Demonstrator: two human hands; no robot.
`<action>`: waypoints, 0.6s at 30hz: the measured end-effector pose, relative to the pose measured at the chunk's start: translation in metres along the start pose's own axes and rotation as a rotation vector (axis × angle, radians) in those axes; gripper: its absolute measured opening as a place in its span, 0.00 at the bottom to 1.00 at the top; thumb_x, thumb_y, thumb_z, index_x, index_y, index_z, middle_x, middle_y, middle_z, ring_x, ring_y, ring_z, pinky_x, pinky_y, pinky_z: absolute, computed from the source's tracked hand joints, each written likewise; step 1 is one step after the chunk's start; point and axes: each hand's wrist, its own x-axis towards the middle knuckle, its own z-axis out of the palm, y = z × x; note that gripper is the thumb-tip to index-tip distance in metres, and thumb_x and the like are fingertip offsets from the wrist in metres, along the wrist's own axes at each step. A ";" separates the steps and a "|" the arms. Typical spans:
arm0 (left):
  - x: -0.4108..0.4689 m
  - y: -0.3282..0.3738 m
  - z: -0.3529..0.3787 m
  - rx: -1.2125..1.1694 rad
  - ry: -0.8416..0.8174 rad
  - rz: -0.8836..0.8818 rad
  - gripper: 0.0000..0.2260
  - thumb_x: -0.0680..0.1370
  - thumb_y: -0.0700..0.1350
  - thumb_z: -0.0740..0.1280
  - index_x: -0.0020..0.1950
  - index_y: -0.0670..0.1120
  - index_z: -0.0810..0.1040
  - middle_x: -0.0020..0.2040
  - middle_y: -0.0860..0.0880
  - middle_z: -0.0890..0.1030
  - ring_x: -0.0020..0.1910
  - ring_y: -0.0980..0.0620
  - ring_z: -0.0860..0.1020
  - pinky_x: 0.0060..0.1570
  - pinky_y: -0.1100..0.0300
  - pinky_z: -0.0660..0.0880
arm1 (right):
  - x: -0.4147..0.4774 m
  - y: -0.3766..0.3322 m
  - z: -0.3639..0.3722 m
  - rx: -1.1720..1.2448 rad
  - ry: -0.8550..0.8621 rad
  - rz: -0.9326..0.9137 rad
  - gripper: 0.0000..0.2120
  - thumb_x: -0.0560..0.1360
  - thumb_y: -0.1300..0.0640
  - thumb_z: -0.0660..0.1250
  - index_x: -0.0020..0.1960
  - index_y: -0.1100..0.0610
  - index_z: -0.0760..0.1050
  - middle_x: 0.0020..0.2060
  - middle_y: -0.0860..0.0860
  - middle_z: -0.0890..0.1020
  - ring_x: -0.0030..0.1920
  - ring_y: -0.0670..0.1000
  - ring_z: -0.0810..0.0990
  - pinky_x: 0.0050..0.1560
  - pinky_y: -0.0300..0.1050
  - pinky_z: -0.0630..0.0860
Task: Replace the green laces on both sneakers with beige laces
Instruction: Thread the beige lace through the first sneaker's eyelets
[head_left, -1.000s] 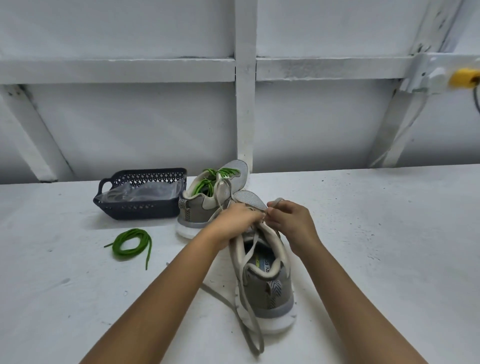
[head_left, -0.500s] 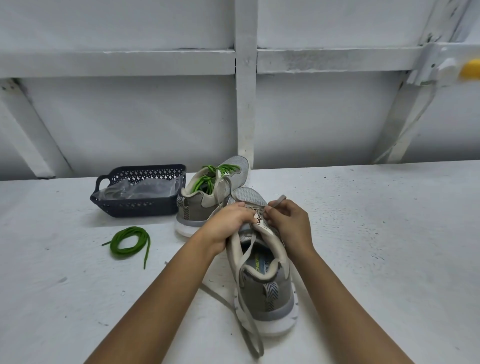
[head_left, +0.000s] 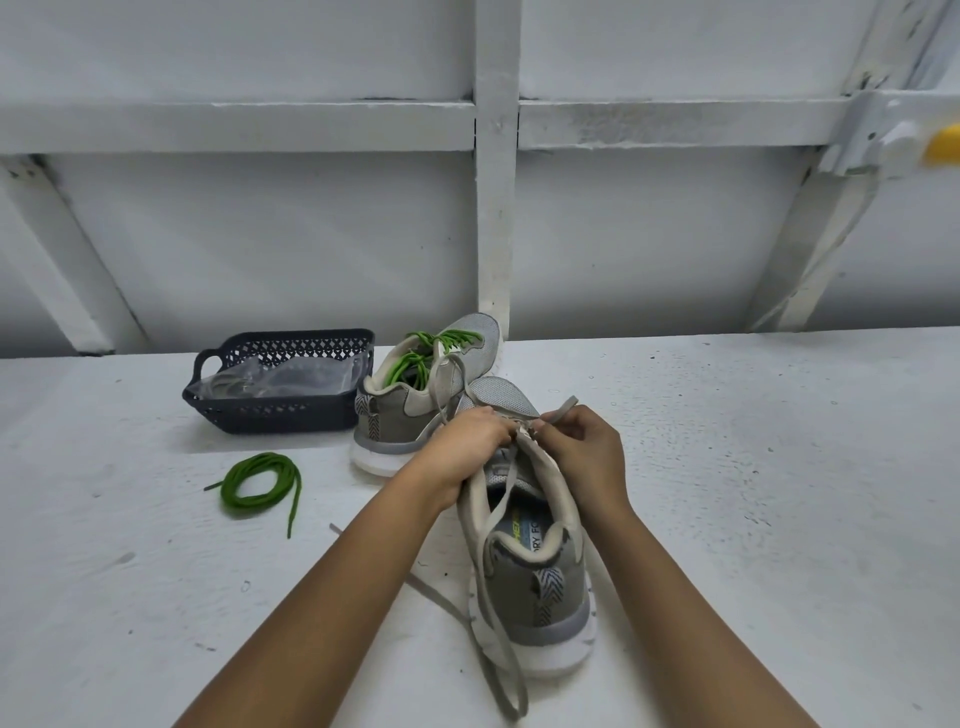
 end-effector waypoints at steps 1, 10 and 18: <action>0.002 0.000 0.001 0.038 0.031 0.003 0.10 0.76 0.29 0.57 0.47 0.40 0.75 0.37 0.52 0.73 0.36 0.57 0.75 0.32 0.73 0.73 | 0.000 0.000 0.000 -0.006 -0.003 0.004 0.05 0.71 0.61 0.71 0.38 0.55 0.78 0.36 0.53 0.84 0.39 0.49 0.81 0.46 0.46 0.76; 0.013 0.004 0.010 0.811 0.198 0.030 0.14 0.76 0.45 0.59 0.57 0.53 0.80 0.68 0.47 0.65 0.68 0.42 0.60 0.68 0.51 0.61 | 0.003 -0.010 -0.005 -0.096 -0.165 0.030 0.09 0.74 0.59 0.69 0.36 0.59 0.80 0.28 0.51 0.78 0.32 0.45 0.73 0.34 0.35 0.68; 0.013 0.006 0.016 1.063 0.259 0.099 0.14 0.78 0.46 0.57 0.60 0.45 0.75 0.67 0.47 0.61 0.67 0.42 0.57 0.65 0.49 0.57 | 0.005 -0.021 0.000 -0.183 -0.168 0.136 0.07 0.74 0.61 0.64 0.40 0.60 0.78 0.35 0.53 0.80 0.37 0.50 0.76 0.40 0.42 0.70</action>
